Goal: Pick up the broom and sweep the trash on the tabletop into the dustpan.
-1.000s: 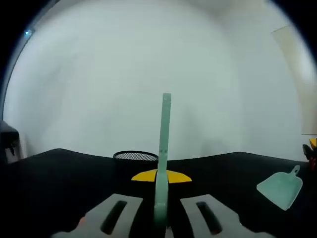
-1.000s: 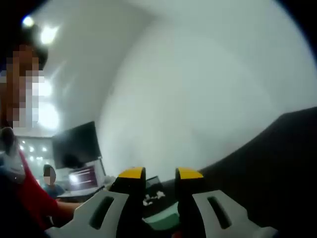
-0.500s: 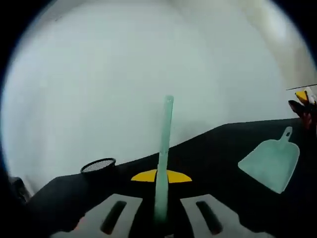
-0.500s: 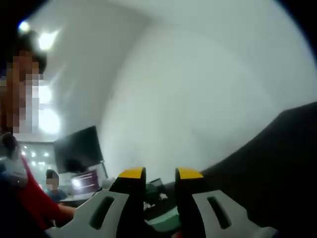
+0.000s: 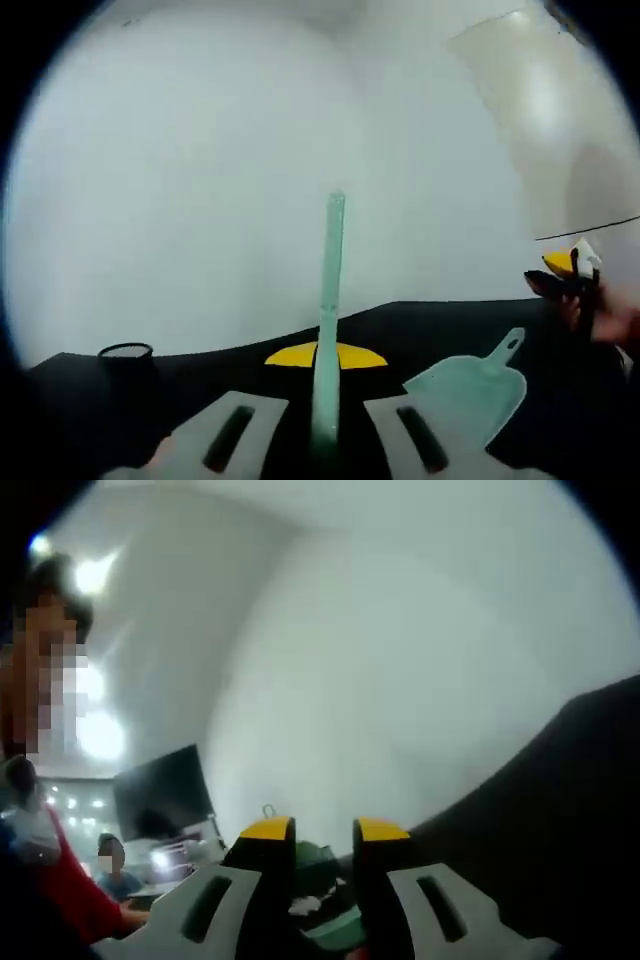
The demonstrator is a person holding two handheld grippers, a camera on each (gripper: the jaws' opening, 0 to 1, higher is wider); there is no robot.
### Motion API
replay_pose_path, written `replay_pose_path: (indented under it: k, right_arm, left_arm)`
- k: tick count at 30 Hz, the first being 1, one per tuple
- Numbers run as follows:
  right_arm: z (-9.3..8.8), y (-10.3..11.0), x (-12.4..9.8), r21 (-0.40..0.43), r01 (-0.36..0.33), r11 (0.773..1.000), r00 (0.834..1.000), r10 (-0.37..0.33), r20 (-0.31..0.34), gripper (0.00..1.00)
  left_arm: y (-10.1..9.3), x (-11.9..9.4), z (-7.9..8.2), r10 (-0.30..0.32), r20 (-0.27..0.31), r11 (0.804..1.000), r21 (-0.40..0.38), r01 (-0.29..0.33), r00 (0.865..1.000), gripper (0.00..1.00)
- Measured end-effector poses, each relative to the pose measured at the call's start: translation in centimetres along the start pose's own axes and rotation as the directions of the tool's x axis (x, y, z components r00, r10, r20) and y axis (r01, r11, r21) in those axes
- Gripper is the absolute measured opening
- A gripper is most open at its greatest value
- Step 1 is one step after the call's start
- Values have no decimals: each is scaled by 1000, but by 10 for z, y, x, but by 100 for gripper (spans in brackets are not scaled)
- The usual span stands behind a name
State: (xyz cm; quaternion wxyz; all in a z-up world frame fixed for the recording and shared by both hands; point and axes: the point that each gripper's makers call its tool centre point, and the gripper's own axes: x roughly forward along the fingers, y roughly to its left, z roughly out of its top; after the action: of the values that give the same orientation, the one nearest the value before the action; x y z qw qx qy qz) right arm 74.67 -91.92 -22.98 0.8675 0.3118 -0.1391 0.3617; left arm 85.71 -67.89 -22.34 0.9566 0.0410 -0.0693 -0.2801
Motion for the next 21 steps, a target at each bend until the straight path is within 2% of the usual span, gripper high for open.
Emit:
replay_pose_path:
  k: [4, 7, 11, 13, 14, 16, 18, 21]
  right_arm:
    - [2, -1, 0, 12, -1, 1000, 1000, 1, 10, 25]
    - [2, 0, 0, 18, -3, 1000, 1000, 3, 14, 25]
    - [2, 0, 0, 23, -7, 1000, 1000, 7, 17, 25]
    - [2, 1, 1, 25, -9, 1000, 1000, 8, 18, 25]
    - [2, 1, 1, 26, -9, 1000, 1000, 8, 18, 25]
    - [2, 0, 1, 25, -4, 1000, 1000, 4, 15, 25]
    - [1, -1, 1, 25, 0, 1000, 1000, 0, 13, 24]
    - [2, -1, 1, 24, 1, 1000, 1000, -2, 16, 24]
  left_arm:
    - [16, -5, 25, 8, 37, 1000, -23, -7, 999, 2]
    - [54, -14, 49, 77, 87, 997, -34, -74, 993, 2]
    - [105, -21, 52, 173, 77, 983, 49, -177, 982, 2]
    - [122, -15, 41, 175, 70, 981, 75, -180, 982, 2]
    - [134, -10, 27, 188, 45, 978, 82, -191, 981, 2]
    - [144, -2, 3, 210, -17, 975, 81, -208, 978, 2]
    - [149, 9, -18, 220, -47, 970, 120, -213, 974, 2]
    - [147, 24, -42, 209, -78, 976, 79, -203, 975, 2]
